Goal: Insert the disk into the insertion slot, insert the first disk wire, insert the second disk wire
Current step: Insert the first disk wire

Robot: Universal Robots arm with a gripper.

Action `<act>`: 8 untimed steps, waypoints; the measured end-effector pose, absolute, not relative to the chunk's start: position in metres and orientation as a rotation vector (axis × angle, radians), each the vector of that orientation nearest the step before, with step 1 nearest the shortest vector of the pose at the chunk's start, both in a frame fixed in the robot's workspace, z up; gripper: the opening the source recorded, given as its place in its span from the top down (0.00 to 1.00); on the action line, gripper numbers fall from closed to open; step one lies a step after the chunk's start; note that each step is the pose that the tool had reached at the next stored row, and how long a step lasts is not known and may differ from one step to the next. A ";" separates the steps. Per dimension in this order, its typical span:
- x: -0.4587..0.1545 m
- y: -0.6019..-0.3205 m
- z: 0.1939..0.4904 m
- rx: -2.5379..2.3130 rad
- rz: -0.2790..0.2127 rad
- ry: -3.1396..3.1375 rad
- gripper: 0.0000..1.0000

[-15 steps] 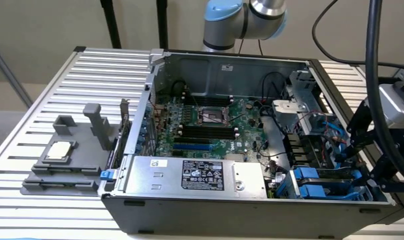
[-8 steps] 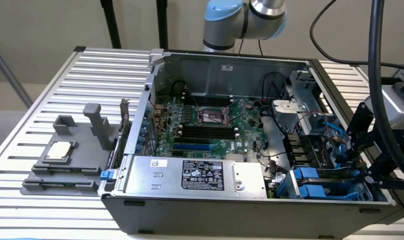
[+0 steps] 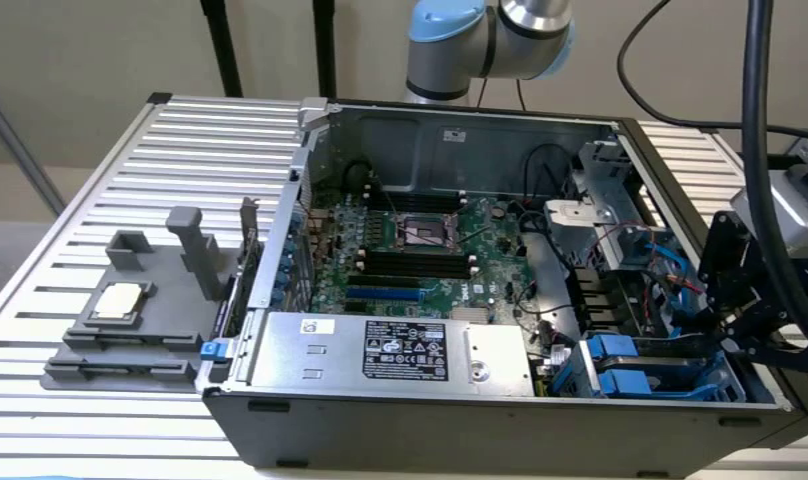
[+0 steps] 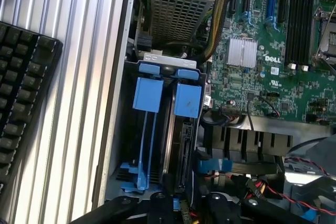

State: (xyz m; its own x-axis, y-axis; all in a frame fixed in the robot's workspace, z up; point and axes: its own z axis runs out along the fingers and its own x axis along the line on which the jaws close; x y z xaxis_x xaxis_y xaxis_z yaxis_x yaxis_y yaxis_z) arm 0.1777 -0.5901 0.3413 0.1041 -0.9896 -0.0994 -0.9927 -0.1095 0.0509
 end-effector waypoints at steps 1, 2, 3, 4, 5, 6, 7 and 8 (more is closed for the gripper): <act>0.178 -0.590 0.342 -2.313 0.168 2.076 0.73; 0.178 -0.590 0.342 -2.314 0.169 2.076 0.79; 0.178 -0.590 0.343 -2.314 0.168 2.075 0.79; 0.178 -0.590 0.343 -2.314 0.168 2.075 0.83; 0.178 -0.590 0.344 -2.315 0.168 2.075 0.83; 0.178 -0.590 0.345 -2.315 0.169 2.074 0.83; 0.178 -0.590 0.345 -2.315 0.169 2.074 0.83; 0.177 -0.590 0.346 -2.315 0.169 2.074 0.83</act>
